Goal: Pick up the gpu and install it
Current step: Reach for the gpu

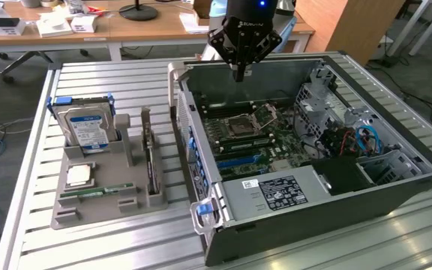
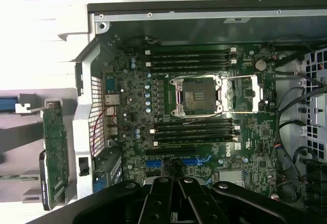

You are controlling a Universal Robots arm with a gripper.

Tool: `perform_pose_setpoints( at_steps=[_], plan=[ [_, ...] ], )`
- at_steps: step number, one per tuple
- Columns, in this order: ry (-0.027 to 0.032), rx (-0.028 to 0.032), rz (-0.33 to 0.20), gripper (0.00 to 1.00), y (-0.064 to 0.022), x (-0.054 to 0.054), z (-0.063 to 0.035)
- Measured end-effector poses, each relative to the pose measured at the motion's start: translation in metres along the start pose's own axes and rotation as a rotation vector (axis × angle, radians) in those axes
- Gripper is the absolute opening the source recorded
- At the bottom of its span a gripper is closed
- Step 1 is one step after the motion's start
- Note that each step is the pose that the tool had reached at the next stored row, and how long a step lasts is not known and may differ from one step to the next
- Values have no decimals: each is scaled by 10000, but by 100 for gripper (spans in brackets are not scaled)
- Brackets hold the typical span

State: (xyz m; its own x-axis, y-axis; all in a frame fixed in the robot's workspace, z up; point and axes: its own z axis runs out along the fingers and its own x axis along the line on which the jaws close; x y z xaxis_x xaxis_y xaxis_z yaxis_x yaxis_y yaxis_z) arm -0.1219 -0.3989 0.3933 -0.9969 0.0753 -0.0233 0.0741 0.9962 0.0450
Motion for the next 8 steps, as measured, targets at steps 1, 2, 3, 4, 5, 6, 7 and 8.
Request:
perform_pose_setpoints(
  at_steps=[1, 2, 3, 4, 5, 6, 7, 8],
  plan=[
    [-2, 0, 2, 11, -1, 8, 0],
    [-4, -2, 2, 11, -2, 23, 1],
    [-5, 0, 1, 11, -2, 38, 1],
    [-4, 1, 1, 11, -4, 57, 1],
    [-5, -1, 0, 11, -6, 81, 2],
    [-5, -1, 1, 11, -7, 108, 4],
    [-4, 0, 0, 11, -10, 136, 4],
    [-4, 0, -1, 11, -11, 167, 5]
  ],
)
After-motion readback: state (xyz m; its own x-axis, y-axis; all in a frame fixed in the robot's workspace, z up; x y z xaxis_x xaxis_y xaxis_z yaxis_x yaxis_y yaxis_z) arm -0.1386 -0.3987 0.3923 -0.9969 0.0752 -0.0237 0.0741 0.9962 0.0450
